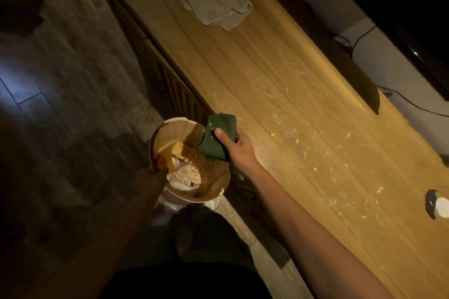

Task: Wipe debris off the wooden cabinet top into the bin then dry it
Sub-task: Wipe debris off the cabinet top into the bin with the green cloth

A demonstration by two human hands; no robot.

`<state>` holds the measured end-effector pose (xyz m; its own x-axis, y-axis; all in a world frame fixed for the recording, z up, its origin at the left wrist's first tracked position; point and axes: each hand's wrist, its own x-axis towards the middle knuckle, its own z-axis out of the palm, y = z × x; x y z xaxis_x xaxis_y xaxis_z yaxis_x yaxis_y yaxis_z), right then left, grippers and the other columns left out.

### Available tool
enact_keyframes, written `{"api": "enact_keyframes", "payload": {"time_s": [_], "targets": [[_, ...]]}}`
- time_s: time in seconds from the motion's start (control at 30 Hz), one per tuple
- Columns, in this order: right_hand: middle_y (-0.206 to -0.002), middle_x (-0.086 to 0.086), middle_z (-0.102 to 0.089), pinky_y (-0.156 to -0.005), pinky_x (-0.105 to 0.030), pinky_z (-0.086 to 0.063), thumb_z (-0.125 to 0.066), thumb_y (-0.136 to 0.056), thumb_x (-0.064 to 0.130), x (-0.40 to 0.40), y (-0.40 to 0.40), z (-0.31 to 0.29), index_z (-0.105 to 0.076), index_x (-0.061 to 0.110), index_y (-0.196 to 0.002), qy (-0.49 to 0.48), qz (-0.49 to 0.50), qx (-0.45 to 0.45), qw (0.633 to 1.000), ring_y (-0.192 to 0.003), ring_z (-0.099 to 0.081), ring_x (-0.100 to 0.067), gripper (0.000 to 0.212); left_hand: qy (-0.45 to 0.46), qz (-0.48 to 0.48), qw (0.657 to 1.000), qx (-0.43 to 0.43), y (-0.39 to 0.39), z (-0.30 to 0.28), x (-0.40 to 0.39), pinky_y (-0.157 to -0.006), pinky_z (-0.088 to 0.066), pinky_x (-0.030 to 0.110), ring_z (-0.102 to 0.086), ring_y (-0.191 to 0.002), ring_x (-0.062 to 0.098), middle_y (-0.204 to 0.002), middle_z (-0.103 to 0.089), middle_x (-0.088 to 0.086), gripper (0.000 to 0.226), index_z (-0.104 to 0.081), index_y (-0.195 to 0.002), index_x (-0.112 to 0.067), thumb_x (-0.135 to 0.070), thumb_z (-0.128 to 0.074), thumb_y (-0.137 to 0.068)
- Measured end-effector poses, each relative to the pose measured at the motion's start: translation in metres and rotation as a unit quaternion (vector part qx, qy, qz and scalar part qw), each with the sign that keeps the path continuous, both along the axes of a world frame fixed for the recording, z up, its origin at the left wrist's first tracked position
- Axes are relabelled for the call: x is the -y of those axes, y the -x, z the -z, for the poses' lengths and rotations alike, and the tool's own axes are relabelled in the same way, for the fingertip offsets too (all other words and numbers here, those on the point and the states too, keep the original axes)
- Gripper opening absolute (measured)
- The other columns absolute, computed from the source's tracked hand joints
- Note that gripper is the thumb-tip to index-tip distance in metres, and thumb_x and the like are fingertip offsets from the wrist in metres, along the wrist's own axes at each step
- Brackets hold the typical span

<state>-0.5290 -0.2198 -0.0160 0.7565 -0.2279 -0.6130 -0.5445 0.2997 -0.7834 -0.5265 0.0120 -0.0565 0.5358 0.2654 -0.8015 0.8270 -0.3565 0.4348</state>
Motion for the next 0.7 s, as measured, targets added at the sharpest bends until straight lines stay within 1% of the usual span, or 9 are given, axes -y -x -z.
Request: {"api": "enact_keyframes", "payload": {"time_s": [0.03, 0.1, 0.2, 0.27, 0.33, 0.43, 0.5, 0.6, 0.7], "targets": [[-0.112, -0.004, -0.077, -0.082, -0.035, -0.062, -0.079, -0.090, 0.023, 0.005, 0.008, 0.000, -0.064, 0.025, -0.122, -0.013, -0.005, -0.005, 1.000, -0.103, -0.075, -0.023, 0.036, -0.002, 0.008, 1.000, -0.002, 0.007, 0.000, 0.005, -0.071, -0.053, 0.039, -0.068, -0.097, 0.036, -0.110, -0.070, 0.022, 0.044, -0.066, -0.116, 0.004, -0.032, -0.071, -0.092], [-0.111, -0.003, -0.078, -0.080, -0.034, -0.062, -0.081, -0.088, 0.015, 0.014, 0.021, -0.001, -0.063, 0.023, -0.125, -0.017, -0.008, -0.009, 1.000, -0.102, -0.075, -0.024, 0.042, -0.005, 0.023, 1.000, 0.001, 0.019, 0.003, 0.012, -0.065, -0.052, 0.037, -0.066, -0.082, 0.029, -0.103, -0.070, 0.020, 0.042, -0.066, -0.115, 0.005, -0.031, -0.070, -0.093], [-0.118, -0.007, -0.075, -0.087, -0.038, -0.062, -0.075, -0.093, 0.018, 0.025, 0.034, -0.008, -0.059, 0.016, -0.136, 0.002, 0.005, -0.019, 1.000, -0.106, -0.074, -0.025, 0.045, -0.014, 0.027, 0.999, 0.017, 0.031, 0.005, 0.018, -0.057, -0.048, 0.033, -0.061, -0.067, 0.022, -0.095, -0.069, 0.021, 0.038, -0.066, -0.113, 0.006, -0.027, -0.070, -0.093], [-0.121, -0.011, -0.074, -0.095, -0.047, -0.059, -0.071, -0.096, 0.019, 0.037, 0.037, -0.014, -0.056, 0.014, -0.140, 0.011, 0.024, -0.028, 0.999, -0.109, -0.073, -0.029, 0.047, -0.021, 0.014, 0.999, 0.022, 0.034, 0.007, 0.018, -0.071, -0.056, 0.042, -0.066, -0.079, 0.034, -0.106, -0.069, 0.028, 0.039, -0.065, -0.115, 0.007, -0.025, -0.071, -0.093], [-0.120, -0.013, -0.073, -0.096, -0.050, -0.058, -0.071, -0.096, 0.020, 0.055, 0.032, -0.020, -0.057, 0.013, -0.139, 0.026, 0.046, -0.029, 0.998, -0.108, -0.073, -0.031, 0.046, -0.031, 0.010, 0.999, 0.020, 0.031, 0.009, 0.016, -0.087, -0.057, 0.053, -0.067, -0.096, 0.043, -0.112, -0.068, 0.030, 0.042, -0.064, -0.116, 0.009, -0.024, -0.071, -0.092], [-0.117, -0.011, -0.072, -0.080, -0.041, -0.063, -0.068, -0.098, 0.021, 0.093, 0.005, -0.035, -0.055, 0.015, -0.136, 0.052, 0.083, -0.013, 0.995, -0.101, -0.074, -0.028, 0.041, -0.042, 0.014, 0.998, 0.040, 0.024, 0.015, 0.010, -0.088, -0.056, 0.054, -0.066, -0.100, 0.046, -0.110, -0.068, 0.030, 0.047, -0.065, -0.111, 0.011, -0.030, -0.074, -0.091], [-0.118, -0.005, -0.068, -0.078, -0.034, -0.062, -0.063, -0.101, 0.023, 0.128, -0.028, -0.046, -0.049, 0.019, -0.142, 0.120, 0.087, 0.005, 0.989, -0.100, -0.072, -0.021, 0.044, -0.057, 0.017, 0.997, 0.056, 0.012, 0.017, 0.008, -0.084, -0.056, 0.053, -0.067, -0.097, 0.046, -0.102, -0.069, 0.030, 0.052, -0.066, -0.102, 0.013, -0.037, -0.074, -0.089], [-0.130, -0.001, -0.060, -0.096, -0.041, -0.058, -0.056, -0.104, 0.023, 0.186, -0.097, -0.055, -0.039, 0.023, -0.152, 0.255, 0.054, 0.026, 0.965, -0.115, -0.064, -0.019, 0.051, -0.077, 0.011, 0.995, 0.067, -0.013, 0.023, 0.007, -0.076, -0.051, 0.046, -0.066, -0.091, 0.042, -0.093, -0.067, 0.027, 0.056, -0.067, -0.094, 0.013, -0.042, -0.076, -0.087], [-0.142, -0.005, -0.055, -0.092, -0.021, -0.054, -0.053, -0.105, 0.019, 0.237, -0.173, -0.048, -0.039, 0.021, -0.152, 0.424, 0.001, 0.012, 0.906, -0.116, -0.056, -0.013, 0.049, -0.091, -0.004, 0.992, 0.090, -0.036, 0.037, 0.003, -0.067, -0.051, 0.042, -0.069, -0.081, 0.041, -0.077, -0.068, 0.025, 0.045, -0.069, -0.074, 0.007, -0.035, -0.081, -0.082]]}}
